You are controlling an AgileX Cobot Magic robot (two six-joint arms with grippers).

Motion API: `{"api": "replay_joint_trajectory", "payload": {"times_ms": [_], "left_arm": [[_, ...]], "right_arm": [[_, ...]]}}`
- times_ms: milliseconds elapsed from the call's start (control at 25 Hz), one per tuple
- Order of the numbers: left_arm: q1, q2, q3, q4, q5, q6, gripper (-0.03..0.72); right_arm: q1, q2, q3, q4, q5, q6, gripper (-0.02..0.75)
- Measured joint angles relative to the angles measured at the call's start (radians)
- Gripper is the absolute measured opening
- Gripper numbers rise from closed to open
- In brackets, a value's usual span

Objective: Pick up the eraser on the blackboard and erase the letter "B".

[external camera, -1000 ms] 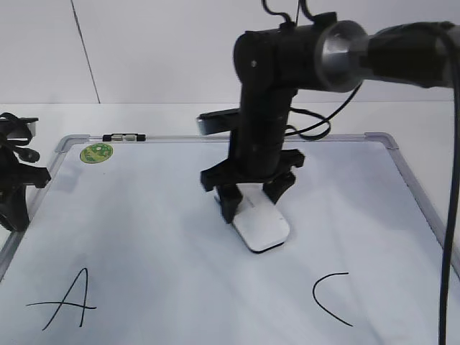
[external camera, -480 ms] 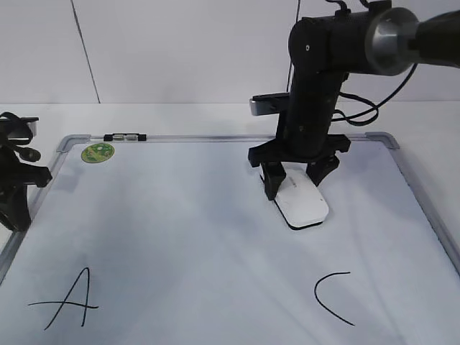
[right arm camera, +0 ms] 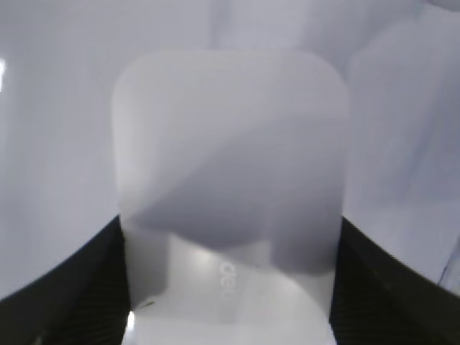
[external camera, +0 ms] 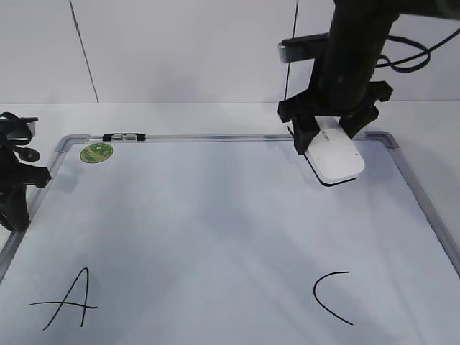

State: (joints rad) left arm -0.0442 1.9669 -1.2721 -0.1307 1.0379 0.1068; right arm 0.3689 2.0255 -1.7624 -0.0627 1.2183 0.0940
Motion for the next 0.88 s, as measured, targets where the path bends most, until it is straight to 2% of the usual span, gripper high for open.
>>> {"api": "replay_joint_trajectory", "payload": {"times_ms": [200,560,880], "left_arm": [[0.000,0.000,0.000,0.000,0.000,-0.002,0.032],[0.000,0.000,0.000,0.000,0.000,-0.008,0.032],[0.000,0.000,0.000,-0.003,0.002,-0.014,0.031]], "right_arm": [[-0.047,-0.090,0.106,0.000,0.000,0.018,0.526],[-0.235,-0.185,0.318,0.017,0.004,0.019,0.526],[-0.281,-0.185,0.374,0.063,0.000,-0.075,0.526]]}}
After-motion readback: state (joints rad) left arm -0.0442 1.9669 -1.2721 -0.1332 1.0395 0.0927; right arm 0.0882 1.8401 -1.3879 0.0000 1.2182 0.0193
